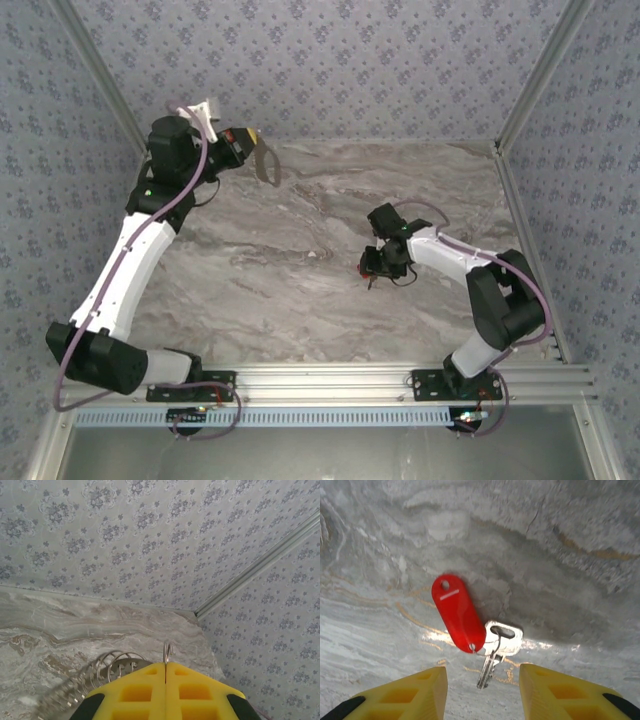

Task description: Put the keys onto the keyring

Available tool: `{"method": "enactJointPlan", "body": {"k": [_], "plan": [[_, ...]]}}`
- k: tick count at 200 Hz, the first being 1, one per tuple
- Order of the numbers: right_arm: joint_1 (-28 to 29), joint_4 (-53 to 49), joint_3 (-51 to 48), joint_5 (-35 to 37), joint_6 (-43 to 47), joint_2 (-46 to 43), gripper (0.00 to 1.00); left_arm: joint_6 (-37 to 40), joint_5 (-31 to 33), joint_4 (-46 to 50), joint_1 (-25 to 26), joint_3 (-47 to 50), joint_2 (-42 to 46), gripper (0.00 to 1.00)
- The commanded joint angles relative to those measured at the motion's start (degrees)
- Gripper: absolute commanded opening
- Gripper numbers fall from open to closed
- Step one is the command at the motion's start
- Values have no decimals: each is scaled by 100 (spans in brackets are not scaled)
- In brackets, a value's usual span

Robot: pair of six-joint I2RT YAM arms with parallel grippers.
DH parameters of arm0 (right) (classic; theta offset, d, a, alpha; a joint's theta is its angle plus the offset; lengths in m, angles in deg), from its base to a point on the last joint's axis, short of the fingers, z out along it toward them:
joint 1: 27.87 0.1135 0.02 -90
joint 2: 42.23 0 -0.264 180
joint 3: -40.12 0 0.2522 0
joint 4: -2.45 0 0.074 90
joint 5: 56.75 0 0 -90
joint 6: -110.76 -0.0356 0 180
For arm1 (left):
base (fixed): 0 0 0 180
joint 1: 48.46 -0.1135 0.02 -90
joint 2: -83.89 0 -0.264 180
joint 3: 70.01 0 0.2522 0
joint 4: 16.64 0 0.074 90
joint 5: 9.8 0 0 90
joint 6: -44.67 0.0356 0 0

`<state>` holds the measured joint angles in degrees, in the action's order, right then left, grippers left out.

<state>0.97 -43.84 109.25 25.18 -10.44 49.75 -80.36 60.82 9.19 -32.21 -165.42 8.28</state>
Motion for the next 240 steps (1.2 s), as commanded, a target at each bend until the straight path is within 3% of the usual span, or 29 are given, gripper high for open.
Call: {"method": "enactJointPlan", "body": {"k": [1, 54, 171, 240], "plan": [[16, 190, -170, -279, -26, -78, 44, 65, 103, -79, 36, 8, 154, 0], [160, 299, 106, -291, -237, 150, 42, 146, 49, 0, 36, 37, 142, 0], [266, 295, 1571, -726, -248, 1617, 41, 224, -143, -105, 36, -86, -44, 0], [325, 166, 1777, -563, -285, 1228, 42, 146, -286, -240, 32, -220, -261, 0]]}}
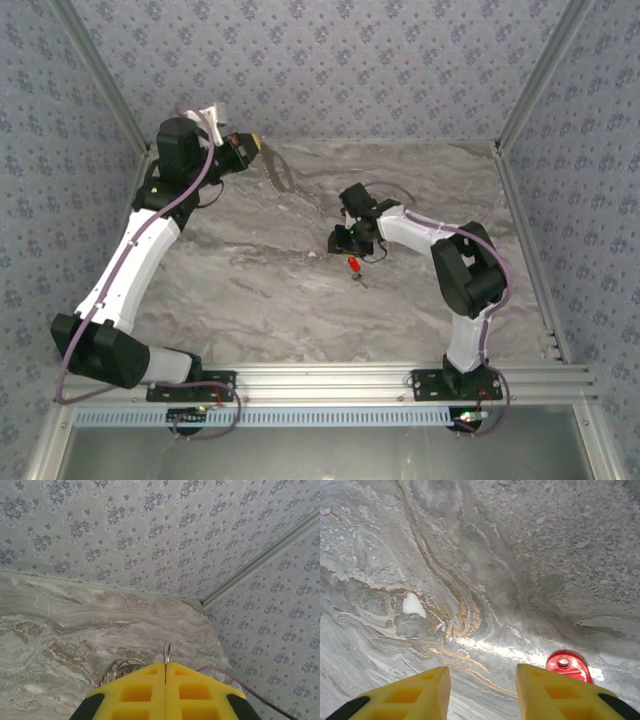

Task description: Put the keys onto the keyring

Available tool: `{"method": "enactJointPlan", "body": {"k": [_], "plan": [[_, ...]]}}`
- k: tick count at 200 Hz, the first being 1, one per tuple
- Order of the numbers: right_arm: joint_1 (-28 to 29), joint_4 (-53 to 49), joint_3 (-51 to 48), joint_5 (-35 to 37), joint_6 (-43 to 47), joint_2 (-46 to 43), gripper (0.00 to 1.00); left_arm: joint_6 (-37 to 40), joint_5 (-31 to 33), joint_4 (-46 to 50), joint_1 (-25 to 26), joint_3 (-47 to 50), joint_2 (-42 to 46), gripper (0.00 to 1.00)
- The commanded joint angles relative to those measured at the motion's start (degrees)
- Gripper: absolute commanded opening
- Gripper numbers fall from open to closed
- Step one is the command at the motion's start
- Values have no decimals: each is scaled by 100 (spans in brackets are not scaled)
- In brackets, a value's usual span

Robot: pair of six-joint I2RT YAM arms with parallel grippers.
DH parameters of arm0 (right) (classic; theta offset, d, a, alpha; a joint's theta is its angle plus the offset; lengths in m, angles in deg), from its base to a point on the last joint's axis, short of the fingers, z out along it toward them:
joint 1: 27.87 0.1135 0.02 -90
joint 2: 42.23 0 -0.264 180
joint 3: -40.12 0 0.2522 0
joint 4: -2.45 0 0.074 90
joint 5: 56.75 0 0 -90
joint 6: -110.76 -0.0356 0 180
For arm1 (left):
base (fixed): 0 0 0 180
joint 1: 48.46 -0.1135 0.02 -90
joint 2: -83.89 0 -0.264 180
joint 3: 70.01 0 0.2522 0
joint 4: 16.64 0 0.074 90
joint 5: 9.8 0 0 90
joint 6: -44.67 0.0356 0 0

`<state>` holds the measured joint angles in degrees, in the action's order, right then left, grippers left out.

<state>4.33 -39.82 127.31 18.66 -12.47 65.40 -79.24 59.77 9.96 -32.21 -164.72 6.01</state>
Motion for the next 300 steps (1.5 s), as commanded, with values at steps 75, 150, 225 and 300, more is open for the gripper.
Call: {"method": "enactJointPlan", "body": {"k": [75, 150, 225, 300], "plan": [[-70, -788, -707, 837, 437, -705, 39, 60, -207, -275, 32, -246, 14, 0], [432, -1077, -371, 1501, 212, -377, 39, 51, -198, -300, 36, -115, 132, 0], [640, -1182, -24, 1867, 39, 67, 33, 131, -216, -274, 28, -13, 230, 0], [768, -1675, 179, 2192, -105, 229, 27, 139, -278, -330, -63, 57, 261, 0]]}}
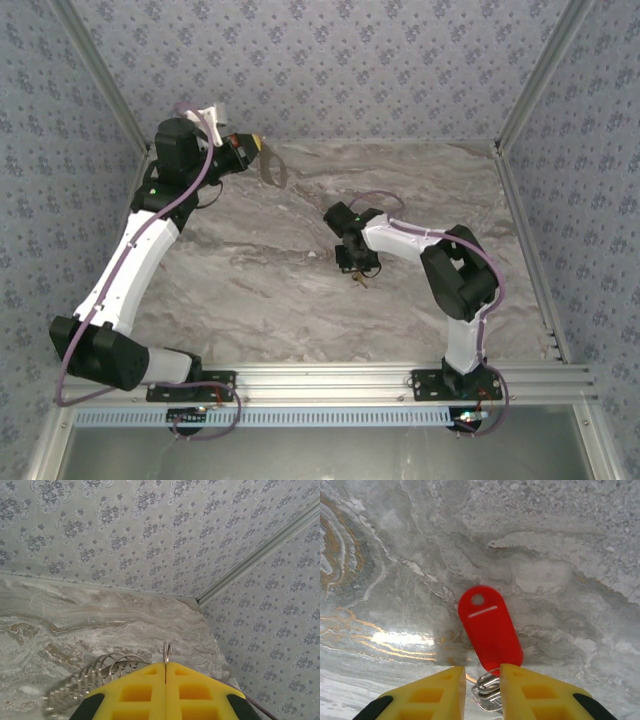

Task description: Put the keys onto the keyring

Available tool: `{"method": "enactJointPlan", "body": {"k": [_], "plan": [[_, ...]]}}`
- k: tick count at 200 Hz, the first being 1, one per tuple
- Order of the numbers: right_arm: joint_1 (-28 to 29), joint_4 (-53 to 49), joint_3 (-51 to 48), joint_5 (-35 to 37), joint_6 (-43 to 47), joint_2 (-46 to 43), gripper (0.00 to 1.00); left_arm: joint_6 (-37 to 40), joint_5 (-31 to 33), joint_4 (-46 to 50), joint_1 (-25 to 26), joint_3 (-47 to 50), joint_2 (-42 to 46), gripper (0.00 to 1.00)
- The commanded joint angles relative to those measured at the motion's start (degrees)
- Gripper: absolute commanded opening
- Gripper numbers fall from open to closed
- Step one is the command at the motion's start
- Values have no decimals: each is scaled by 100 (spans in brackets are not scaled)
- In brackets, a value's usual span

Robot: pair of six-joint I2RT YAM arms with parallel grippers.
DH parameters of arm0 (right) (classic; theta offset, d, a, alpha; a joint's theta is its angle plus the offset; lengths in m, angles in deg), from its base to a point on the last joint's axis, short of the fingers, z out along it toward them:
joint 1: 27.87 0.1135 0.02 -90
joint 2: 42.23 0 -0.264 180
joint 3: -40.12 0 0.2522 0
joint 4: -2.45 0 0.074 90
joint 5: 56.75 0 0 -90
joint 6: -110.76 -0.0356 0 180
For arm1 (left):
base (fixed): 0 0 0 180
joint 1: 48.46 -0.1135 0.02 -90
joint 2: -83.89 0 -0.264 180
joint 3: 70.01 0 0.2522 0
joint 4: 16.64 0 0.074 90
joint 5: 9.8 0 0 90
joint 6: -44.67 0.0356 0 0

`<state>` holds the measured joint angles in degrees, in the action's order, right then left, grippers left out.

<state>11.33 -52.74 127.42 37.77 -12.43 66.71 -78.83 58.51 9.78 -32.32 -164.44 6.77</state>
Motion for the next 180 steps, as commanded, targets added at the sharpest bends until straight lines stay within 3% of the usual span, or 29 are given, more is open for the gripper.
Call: {"method": "enactJointPlan", "body": {"k": [1, 180], "plan": [[74, -387, 164, 289, -113, 99, 27, 102, -147, -319, -55, 31, 182, 0], [88, -444, 320, 306, -128, 330, 27, 27, -248, -450, -188, 240, 268, 0]]}}
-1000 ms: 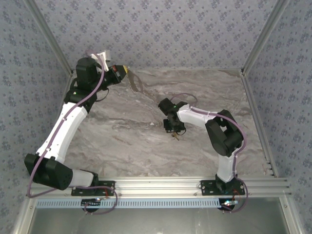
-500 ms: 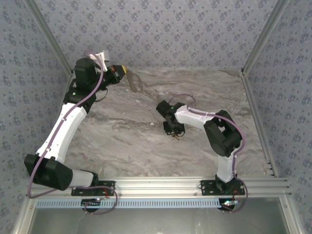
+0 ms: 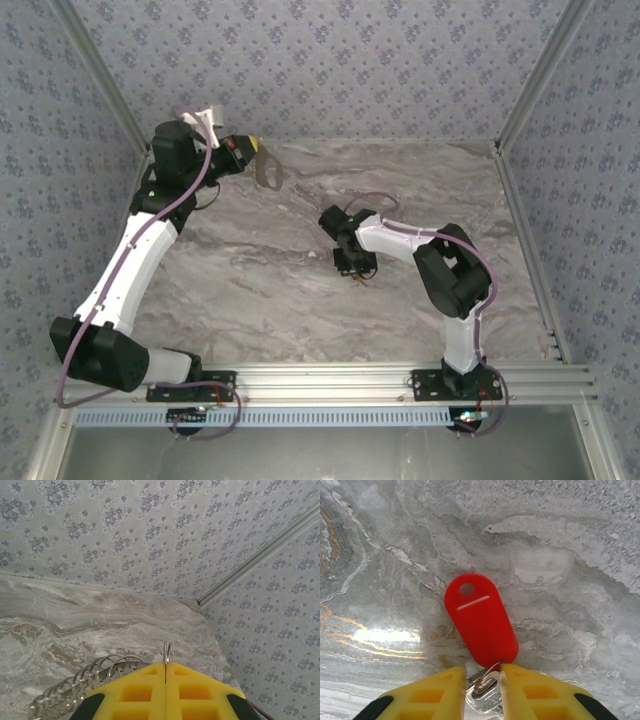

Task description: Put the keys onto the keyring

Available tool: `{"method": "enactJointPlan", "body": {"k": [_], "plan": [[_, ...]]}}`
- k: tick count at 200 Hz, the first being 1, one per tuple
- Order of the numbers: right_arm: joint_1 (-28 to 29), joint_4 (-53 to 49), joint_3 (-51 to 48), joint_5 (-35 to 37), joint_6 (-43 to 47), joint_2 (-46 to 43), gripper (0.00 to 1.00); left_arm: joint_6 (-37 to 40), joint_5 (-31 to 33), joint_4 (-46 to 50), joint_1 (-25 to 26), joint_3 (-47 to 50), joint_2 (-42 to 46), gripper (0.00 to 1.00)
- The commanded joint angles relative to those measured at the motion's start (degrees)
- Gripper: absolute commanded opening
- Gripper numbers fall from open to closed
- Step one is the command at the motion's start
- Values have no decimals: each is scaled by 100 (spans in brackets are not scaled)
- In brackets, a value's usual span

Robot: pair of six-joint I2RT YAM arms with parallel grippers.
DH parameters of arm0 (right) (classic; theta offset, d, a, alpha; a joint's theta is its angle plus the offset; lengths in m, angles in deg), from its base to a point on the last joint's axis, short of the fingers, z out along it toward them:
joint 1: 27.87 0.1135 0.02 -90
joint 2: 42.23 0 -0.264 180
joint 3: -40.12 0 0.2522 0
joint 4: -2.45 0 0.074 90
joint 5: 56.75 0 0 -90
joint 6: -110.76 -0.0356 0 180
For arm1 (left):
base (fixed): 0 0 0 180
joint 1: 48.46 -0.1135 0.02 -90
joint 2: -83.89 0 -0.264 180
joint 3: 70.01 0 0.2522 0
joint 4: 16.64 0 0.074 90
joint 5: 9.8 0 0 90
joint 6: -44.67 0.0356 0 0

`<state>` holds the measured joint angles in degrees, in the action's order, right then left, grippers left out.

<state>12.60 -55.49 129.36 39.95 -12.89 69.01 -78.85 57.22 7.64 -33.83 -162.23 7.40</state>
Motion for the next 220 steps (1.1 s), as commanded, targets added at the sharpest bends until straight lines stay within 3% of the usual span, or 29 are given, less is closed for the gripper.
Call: {"method": "enactJointPlan", "body": {"k": [1, 220], "plan": [[-39, -169, 130, 87, -86, 100, 27, 30, -119, -236, -38, 25, 209, 0], [-163, -226, 169, 29, -2, 107, 23, 20, -129, -297, -101, 109, 240, 0]]}}
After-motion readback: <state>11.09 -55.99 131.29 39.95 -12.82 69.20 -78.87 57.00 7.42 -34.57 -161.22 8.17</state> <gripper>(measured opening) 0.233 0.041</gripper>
